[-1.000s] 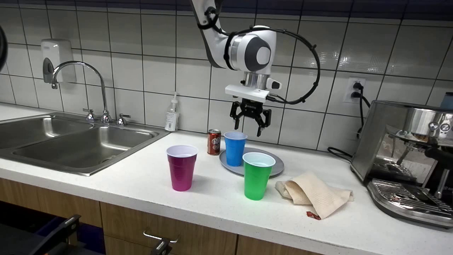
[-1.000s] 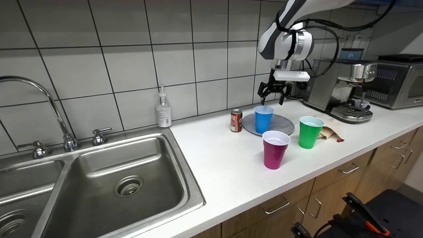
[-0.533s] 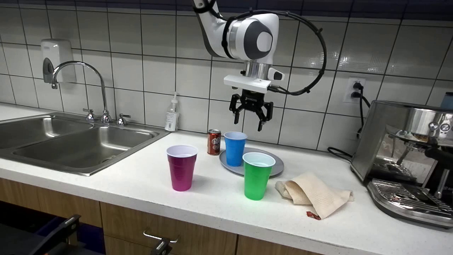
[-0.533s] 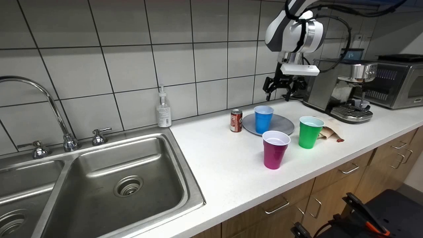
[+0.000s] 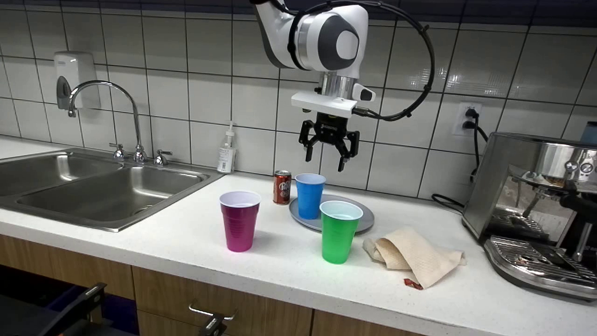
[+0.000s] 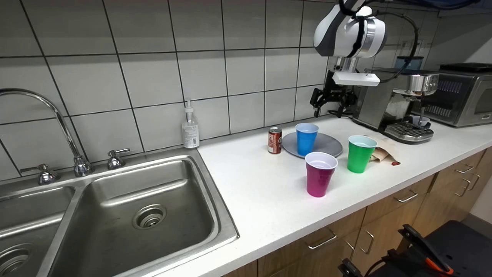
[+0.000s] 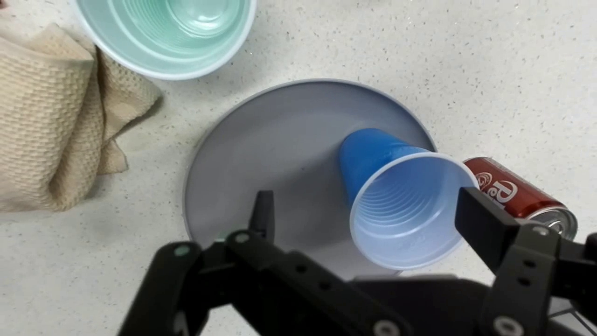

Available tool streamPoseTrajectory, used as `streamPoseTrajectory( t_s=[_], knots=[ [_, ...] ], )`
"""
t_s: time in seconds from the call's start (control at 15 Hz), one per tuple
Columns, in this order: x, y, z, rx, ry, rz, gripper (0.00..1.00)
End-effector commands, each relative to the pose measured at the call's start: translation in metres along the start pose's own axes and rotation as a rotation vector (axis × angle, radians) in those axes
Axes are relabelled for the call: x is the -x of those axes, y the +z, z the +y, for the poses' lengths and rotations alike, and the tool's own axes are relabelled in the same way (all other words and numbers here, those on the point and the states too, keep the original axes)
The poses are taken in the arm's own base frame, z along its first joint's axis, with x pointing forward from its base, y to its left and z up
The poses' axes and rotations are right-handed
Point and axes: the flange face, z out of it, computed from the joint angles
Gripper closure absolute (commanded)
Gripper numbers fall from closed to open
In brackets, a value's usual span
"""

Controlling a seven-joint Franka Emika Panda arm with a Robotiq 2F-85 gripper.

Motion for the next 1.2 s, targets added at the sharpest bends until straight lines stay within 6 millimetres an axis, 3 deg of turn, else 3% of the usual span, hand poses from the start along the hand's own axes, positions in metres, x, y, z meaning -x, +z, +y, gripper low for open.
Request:
streamPoseTrajectory(
  t_s=[0.0, 0.6, 1.13],
  knots=[
    [0.0, 0.0, 0.0, 0.0, 0.0, -0.001, 0.0],
    [0.0, 0.0, 0.0, 0.0, 0.0, -0.002, 0.0],
    [0.026, 0.001, 0.008, 0.11, 0.312, 0.079, 0.0]
  ],
)
